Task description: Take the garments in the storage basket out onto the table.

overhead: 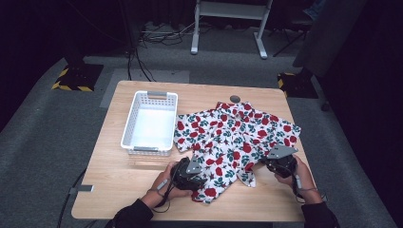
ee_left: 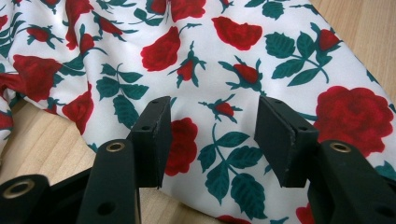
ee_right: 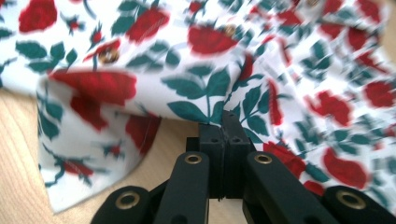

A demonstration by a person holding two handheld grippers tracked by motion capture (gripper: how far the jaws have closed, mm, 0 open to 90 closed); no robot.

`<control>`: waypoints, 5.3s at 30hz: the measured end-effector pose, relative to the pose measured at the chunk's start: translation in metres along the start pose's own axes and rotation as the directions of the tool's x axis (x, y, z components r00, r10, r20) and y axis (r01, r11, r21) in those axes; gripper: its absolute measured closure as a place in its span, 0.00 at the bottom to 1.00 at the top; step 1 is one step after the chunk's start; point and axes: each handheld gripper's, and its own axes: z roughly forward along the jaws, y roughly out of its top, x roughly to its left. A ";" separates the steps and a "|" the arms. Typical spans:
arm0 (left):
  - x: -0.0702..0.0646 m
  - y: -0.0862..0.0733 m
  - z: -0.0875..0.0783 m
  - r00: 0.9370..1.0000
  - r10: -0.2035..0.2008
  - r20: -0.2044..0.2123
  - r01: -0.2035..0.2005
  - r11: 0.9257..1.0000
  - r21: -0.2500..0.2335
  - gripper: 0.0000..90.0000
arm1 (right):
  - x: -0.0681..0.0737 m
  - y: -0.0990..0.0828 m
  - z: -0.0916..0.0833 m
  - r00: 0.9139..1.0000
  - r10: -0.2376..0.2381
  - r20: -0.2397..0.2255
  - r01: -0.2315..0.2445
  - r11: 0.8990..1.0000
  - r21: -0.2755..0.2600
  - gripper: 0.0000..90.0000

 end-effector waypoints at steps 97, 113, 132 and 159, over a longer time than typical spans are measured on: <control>-0.001 -0.005 -0.004 0.999 -0.032 0.018 0.032 0.999 0.002 0.54 | -0.001 -0.057 -0.052 0.934 0.357 -0.023 -0.349 0.923 0.160 0.97; -0.047 0.013 0.003 0.992 0.079 0.100 -0.078 0.997 -0.016 0.45 | 0.027 -0.032 -0.056 0.991 0.128 0.045 -0.130 0.991 0.042 0.54; -0.026 0.020 0.011 0.996 0.085 0.029 -0.086 0.995 0.049 0.63 | 0.019 0.008 0.032 0.993 0.105 -0.060 -0.092 0.979 0.179 0.77; -0.032 0.023 0.015 0.995 0.082 0.058 -0.084 0.996 0.038 0.48 | 0.030 -0.015 -0.008 0.973 -0.113 -0.203 0.126 0.991 0.051 0.41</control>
